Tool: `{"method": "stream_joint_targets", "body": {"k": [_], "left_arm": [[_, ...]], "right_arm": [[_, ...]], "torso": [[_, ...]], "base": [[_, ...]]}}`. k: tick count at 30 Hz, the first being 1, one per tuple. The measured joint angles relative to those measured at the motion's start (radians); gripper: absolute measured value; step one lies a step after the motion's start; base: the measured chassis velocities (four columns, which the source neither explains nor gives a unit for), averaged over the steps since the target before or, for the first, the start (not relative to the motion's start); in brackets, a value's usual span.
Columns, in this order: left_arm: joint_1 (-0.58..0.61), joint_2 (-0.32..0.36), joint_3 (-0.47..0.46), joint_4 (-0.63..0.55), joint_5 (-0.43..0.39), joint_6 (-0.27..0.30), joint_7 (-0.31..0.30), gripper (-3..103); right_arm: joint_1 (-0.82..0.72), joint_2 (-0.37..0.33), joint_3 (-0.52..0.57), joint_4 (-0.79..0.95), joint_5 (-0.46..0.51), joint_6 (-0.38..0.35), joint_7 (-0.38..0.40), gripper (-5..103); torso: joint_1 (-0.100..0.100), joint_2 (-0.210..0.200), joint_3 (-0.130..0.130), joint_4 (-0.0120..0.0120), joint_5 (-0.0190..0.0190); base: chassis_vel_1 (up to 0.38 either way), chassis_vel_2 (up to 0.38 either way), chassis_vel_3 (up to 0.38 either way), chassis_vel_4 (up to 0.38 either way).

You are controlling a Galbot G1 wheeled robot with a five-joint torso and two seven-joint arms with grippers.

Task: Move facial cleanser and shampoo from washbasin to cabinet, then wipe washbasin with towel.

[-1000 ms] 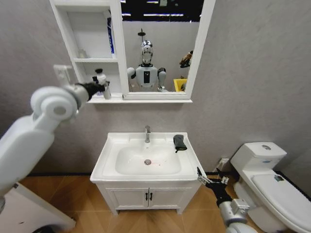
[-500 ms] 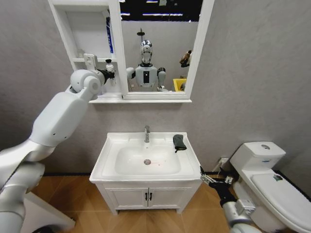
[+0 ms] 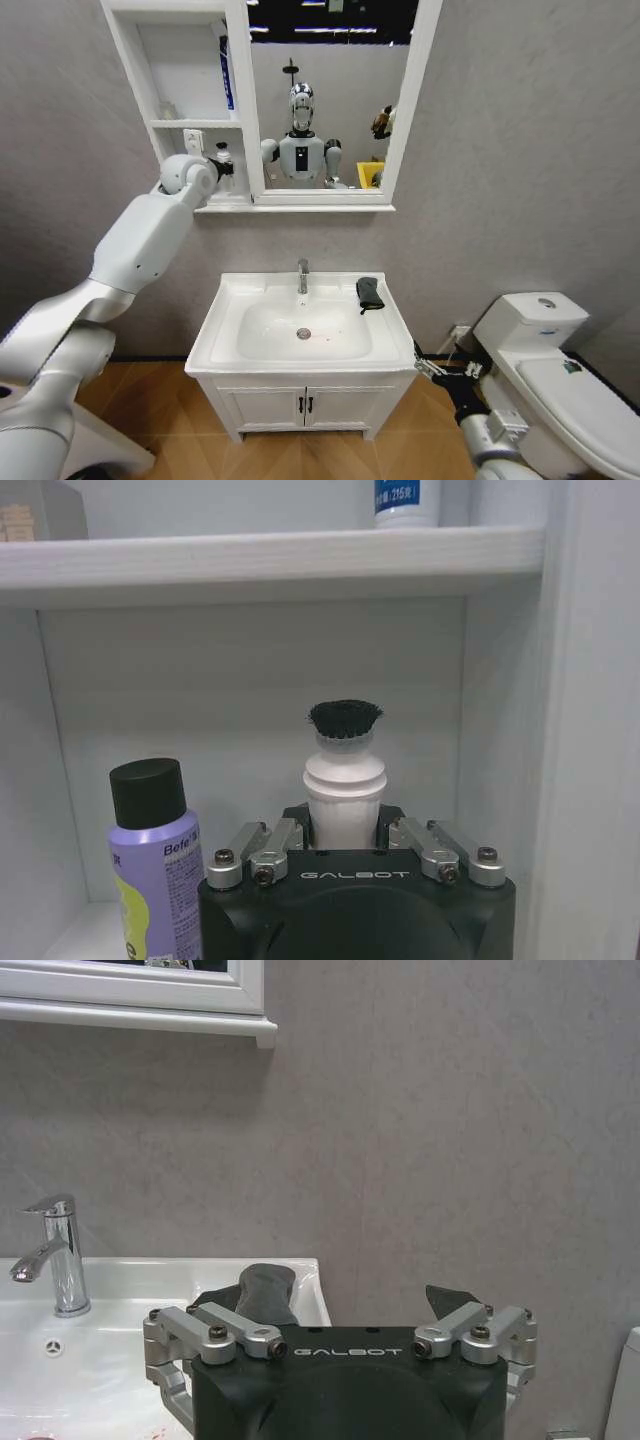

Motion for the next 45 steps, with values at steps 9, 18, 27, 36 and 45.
{"method": "stream_joint_targets", "body": {"k": [9, 18, 27, 36, 45], "left_arm": [[0.014, -0.021, -0.024, 0.021, 0.058, -0.02, 0.014, 53], [0.021, -0.012, -0.04, 0.005, 0.042, -0.028, 0.014, 85], [0.074, 0.039, -0.07, -0.132, 0.037, -0.041, 0.007, 100], [0.479, 0.299, -0.273, -0.744, -0.027, -0.1, -0.133, 100], [1.148, 0.356, -0.781, -1.122, 0.168, -0.143, -0.024, 100]], "right_arm": [[-0.009, -0.004, 0.018, -0.001, 0.004, 0.009, 0.007, 100], [0.0, -0.005, 0.01, 0.003, -0.005, 0.005, 0.008, 100], [0.007, -0.006, 0.005, -0.003, -0.016, -0.003, 0.007, 100], [0.005, -0.002, -0.006, 0.039, -0.034, -0.037, 0.03, 100], [-0.024, -0.002, -0.03, 0.085, -0.017, -0.054, 0.037, 100]], "torso": [[0.0, 0.0, 0.0, 0.0, 0.0], [0.0, 0.0, 0.0, 0.0, 0.0], [0.0, 0.0, 0.0, -0.0002, -0.0001], [0.0, 0.0, 0.0, 0.0, 0.0001], [0.0, 0.0, 0.0, 0.0002, -0.0003]], "base": [[0.0, 0.0, 0.0, 0.0], [0.0, 0.0, 0.0, 0.0], [0.0, 0.0, 0.0, 0.0], [0.0, 0.0, 0.0, 0.0], [0.0, 0.0, 0.0, 0.0]]}}
